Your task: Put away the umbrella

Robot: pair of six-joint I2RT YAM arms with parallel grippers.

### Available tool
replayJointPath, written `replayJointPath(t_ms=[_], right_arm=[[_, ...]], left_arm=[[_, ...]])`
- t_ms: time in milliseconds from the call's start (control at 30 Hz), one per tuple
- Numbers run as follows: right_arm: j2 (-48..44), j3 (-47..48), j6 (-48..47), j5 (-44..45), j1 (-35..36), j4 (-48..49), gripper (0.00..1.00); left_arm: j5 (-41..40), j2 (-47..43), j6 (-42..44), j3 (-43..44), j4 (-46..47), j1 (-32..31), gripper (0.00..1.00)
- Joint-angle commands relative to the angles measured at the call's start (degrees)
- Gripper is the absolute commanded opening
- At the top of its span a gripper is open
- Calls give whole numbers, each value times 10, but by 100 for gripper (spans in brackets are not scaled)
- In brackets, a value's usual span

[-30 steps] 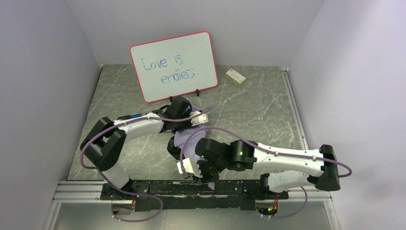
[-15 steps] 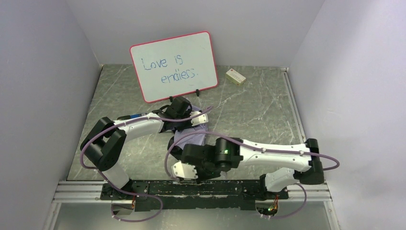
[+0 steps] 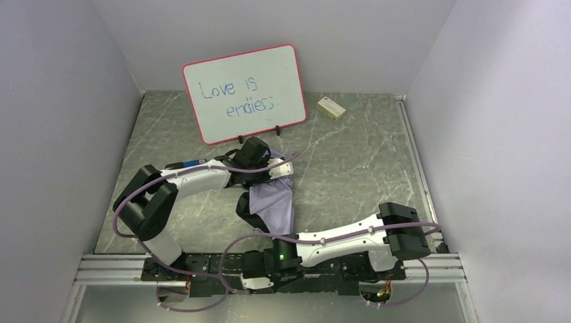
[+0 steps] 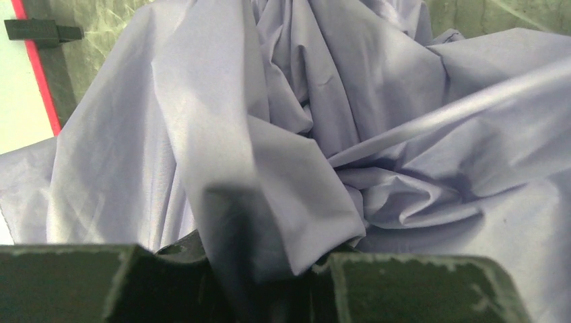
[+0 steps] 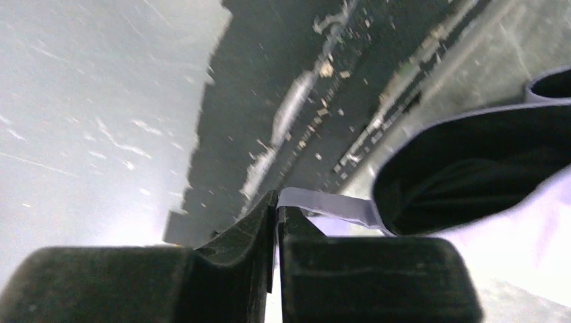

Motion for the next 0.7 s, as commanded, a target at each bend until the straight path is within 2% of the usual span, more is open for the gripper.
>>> replayJointPath(t_ms=[0,233,467,667], right_arm=[[3,-14,48,-103,84,98,12],[-53,-18,64,-126,91,151,37],[-144,-19,82,-43,81,170,38],[-219,-46,170,89,62,242,39]], left_arm=[[-11,-9,7,-1,17,2,6],[-12,-9,6,-2,17,0,6],[-14,-11,7,-4,17,-2,6],[-16,-8,6,-2,16,-3,6]])
